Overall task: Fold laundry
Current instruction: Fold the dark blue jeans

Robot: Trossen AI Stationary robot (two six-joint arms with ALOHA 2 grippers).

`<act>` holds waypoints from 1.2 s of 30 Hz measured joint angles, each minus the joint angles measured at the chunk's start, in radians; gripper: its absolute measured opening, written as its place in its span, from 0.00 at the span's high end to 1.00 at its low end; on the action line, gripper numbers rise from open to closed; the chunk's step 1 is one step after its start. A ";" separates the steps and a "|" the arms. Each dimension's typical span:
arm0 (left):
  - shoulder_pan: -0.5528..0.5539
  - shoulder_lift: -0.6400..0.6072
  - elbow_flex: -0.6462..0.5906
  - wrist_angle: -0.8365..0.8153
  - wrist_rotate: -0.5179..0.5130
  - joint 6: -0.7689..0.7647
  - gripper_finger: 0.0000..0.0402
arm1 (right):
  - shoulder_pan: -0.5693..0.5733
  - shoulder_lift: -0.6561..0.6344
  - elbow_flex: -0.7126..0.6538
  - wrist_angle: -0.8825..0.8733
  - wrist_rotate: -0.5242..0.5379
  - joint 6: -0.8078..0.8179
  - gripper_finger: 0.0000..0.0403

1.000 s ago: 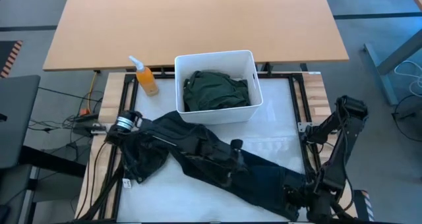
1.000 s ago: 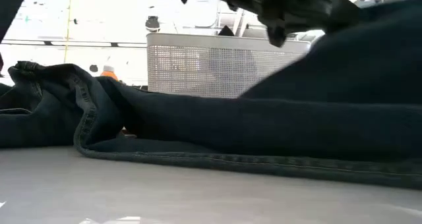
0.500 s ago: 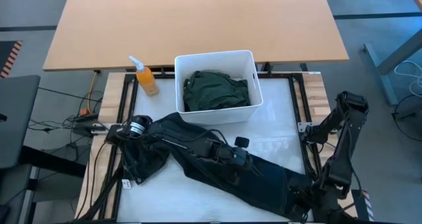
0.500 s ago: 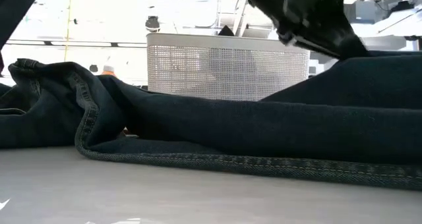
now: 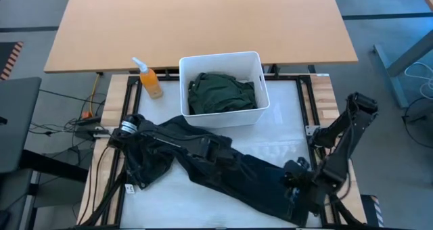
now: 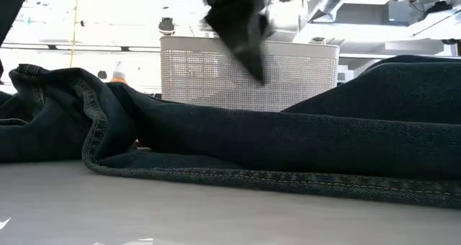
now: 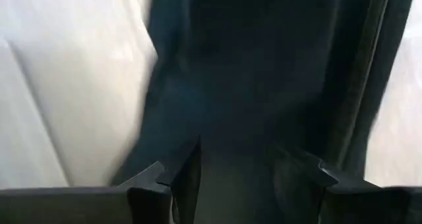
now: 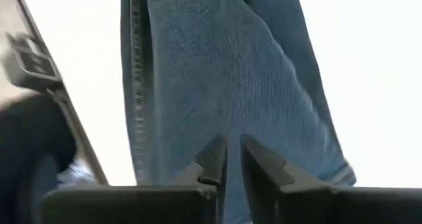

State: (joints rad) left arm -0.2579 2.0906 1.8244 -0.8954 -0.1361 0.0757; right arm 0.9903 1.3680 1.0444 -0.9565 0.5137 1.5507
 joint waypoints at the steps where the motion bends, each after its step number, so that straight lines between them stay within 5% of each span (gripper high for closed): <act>1: -0.006 -0.020 -0.051 0.010 0.014 -0.011 0.61 | -0.026 0.001 0.000 0.006 -0.013 -0.061 0.79; 9: -0.067 -0.345 -0.586 0.477 0.059 -0.171 0.61 | -0.137 -0.010 -0.006 0.012 -0.092 -0.448 0.56; 15: -0.066 -0.481 -0.865 0.579 -0.005 -0.269 0.61 | -0.225 -0.017 -0.123 0.127 -0.241 -0.569 0.43; 23: -0.064 -0.488 -0.945 0.543 -0.004 -0.327 0.62 | -0.339 -0.059 -0.354 0.546 -0.451 -0.664 0.45; 27: -0.067 -0.488 -0.946 0.435 0.038 -0.373 0.74 | -0.345 -0.055 -0.375 0.546 -0.499 -0.665 0.54; 31: -0.078 -0.489 -0.945 0.283 0.009 -0.422 0.95 | -0.345 -0.062 -0.375 0.542 -0.524 -0.658 0.69; 36: -0.089 -0.489 -0.946 0.242 -0.020 -0.455 0.99 | -0.353 -0.074 -0.375 0.522 -0.439 -0.568 0.78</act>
State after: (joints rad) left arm -0.3467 1.6020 0.8780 -0.6529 -0.1566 -0.3794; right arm 0.6370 1.2942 0.6693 -0.4349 0.0747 0.9831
